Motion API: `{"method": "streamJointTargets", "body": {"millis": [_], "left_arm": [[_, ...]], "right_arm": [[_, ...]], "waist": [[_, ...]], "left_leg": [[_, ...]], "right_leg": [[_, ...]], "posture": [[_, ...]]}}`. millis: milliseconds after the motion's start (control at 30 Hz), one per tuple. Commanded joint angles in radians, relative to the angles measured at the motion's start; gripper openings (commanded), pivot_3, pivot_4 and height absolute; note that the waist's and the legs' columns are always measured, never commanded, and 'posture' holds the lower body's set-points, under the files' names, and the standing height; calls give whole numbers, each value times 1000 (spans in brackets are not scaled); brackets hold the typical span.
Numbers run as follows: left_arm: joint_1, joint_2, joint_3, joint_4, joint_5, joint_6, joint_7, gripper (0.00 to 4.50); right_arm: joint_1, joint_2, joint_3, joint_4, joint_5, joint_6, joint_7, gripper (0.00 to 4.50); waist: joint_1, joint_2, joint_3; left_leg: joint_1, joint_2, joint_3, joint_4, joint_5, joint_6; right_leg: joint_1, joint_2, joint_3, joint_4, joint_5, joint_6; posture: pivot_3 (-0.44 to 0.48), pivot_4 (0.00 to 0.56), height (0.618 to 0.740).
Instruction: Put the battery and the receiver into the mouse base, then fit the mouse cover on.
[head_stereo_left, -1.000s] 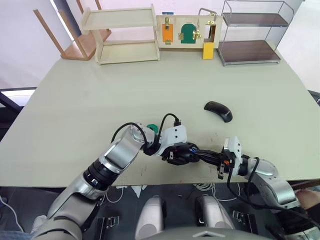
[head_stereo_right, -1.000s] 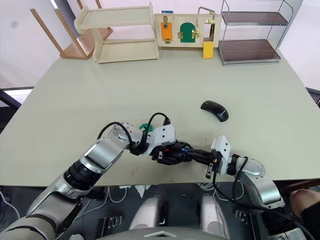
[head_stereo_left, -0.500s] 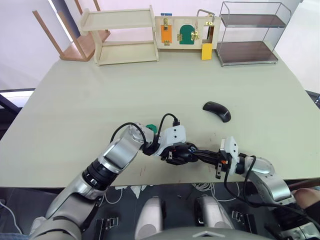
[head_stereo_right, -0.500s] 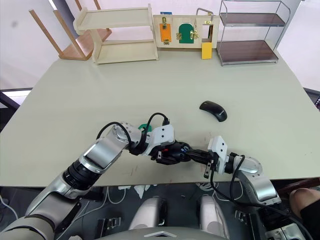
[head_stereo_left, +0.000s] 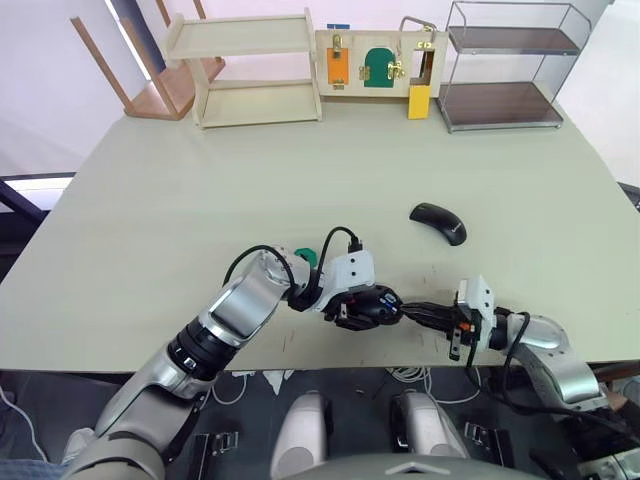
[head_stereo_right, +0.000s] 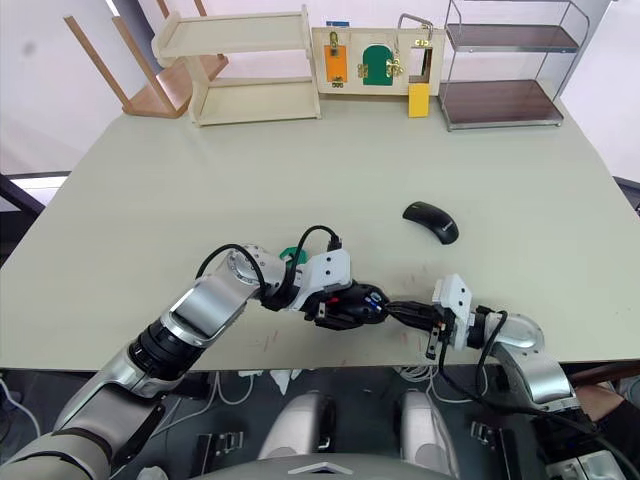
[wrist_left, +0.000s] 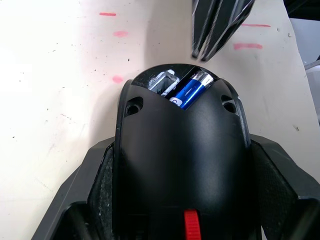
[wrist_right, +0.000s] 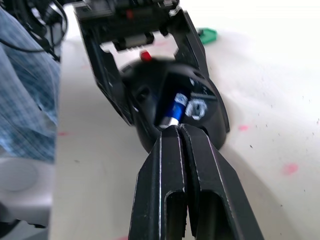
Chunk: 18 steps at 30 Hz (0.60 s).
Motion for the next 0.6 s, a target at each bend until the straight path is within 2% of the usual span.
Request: {"method": "streamJointTargets", "body": {"millis": [33,233,267,300,333,533,567,600], "left_arm": [[16,3,-34,10,-4,17,-17,2919],[17,2,-34,3,-2,16,-13,2919],[17,2,-34,3,-2,15,-13,2919],[16,1,-34,4,-2,15,-12,2919],[16,1,-34,4,-2,15,-12,2919],[16,2,-35,0,-2,18,-12,2919],[17,2,-35,-1,-2,20,-11,2919],[16,0,-34,-1,-2,23,-9,2919]], "right_arm": [[3,-33,-60,-18,41,-52,73,80],[-18,-78,-147,35,124,-27,164,80],[-23,-87,-164,49,129,-32,178,457],[-29,-93,-181,66,131,-42,186,593],[-33,-103,-197,80,140,-38,198,915],[-29,-136,-247,139,138,-66,261,4046],[-26,-140,-254,153,132,-79,274,4439],[-25,-143,-257,168,128,-93,294,4439]], "waist": [[0,0,0],[0,0,0],[0,0,0],[0,0,0],[0,0,0],[1,0,0],[1,0,1],[1,0,1]], "left_leg": [[0,0,0,0,0,0],[0,0,0,0,0,0],[0,0,0,0,0,0],[0,0,0,0,0,0],[0,0,0,0,0,0],[0,0,0,0,0,0],[0,0,1,0,0,0],[0,0,1,0,0,0]], "right_leg": [[0,0,0,0,0,0],[0,0,0,0,0,0],[0,0,0,0,0,0],[0,0,0,0,0,0],[0,0,0,0,0,0],[0,0,0,-1,0,0],[0,0,0,-1,0,0],[0,0,0,-1,0,0]], "posture": [[0,150,740],[0,150,740],[0,150,740],[0,150,740],[0,150,740],[0,150,740],[0,150,740],[0,150,740]]}}
